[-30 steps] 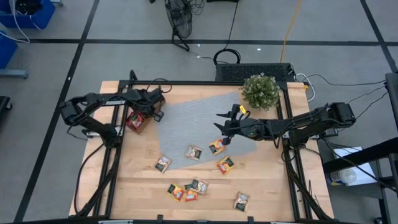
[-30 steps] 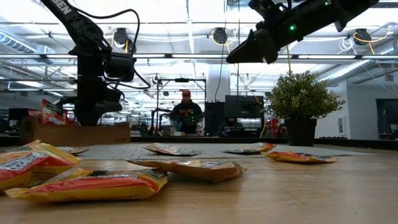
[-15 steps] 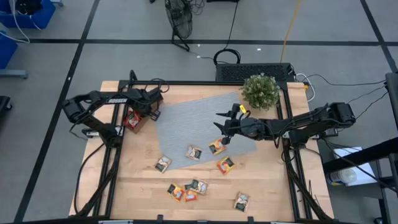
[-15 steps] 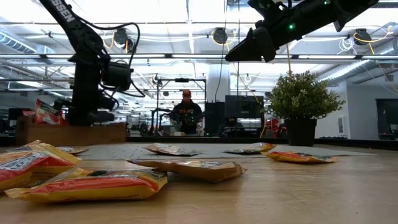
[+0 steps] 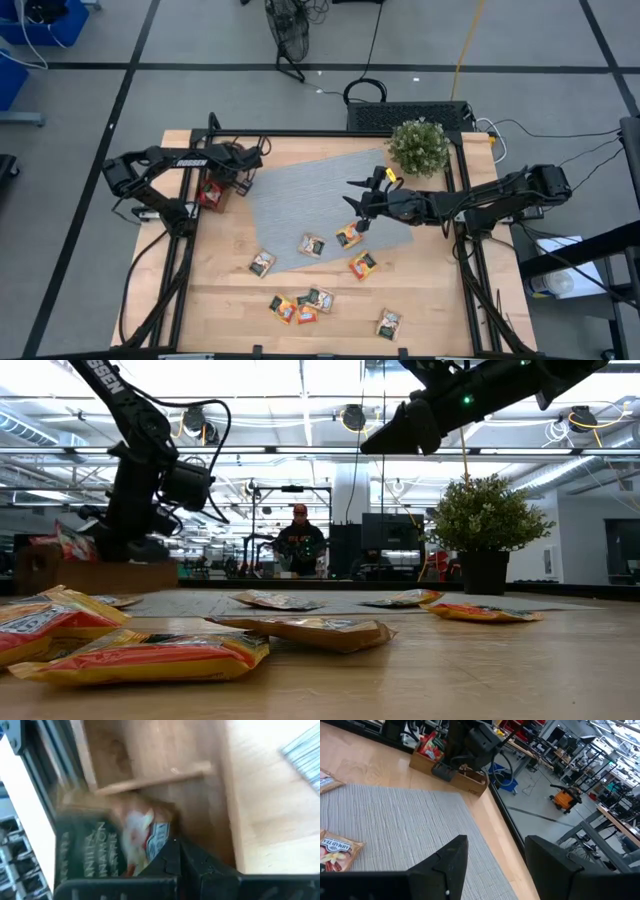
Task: Pick & Place Tea
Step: Put the brown tea bag into the middle section of the wooden organizer
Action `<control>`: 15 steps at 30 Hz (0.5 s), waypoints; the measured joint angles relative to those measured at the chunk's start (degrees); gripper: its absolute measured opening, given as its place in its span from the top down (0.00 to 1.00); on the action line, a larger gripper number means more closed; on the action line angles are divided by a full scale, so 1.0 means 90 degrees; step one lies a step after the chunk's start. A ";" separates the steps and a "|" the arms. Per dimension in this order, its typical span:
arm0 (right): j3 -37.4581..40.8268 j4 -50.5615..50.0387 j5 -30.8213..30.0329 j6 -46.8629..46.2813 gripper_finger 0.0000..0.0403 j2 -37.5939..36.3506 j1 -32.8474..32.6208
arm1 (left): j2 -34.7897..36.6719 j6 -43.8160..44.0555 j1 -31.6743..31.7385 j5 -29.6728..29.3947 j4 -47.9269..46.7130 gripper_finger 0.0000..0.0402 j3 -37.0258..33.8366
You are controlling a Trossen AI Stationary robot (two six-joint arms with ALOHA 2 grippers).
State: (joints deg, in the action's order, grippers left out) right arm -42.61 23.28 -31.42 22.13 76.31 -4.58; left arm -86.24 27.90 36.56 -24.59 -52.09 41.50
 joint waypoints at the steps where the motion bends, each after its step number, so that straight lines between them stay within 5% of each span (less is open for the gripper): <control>1: 0.0000 0.0013 0.0000 0.0000 0.55 0.0000 -0.0002 | 0.0000 0.0022 0.0000 -0.0035 -0.0055 1.00 0.0000; 15: -0.0002 0.0200 0.0000 0.0000 0.55 0.0000 0.0000 | 0.0010 -0.0240 -0.0298 0.0179 -0.0023 0.93 0.0012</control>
State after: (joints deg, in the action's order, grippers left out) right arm -42.63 25.08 -31.42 22.13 76.31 -4.58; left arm -86.15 25.74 33.87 -22.98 -52.29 41.60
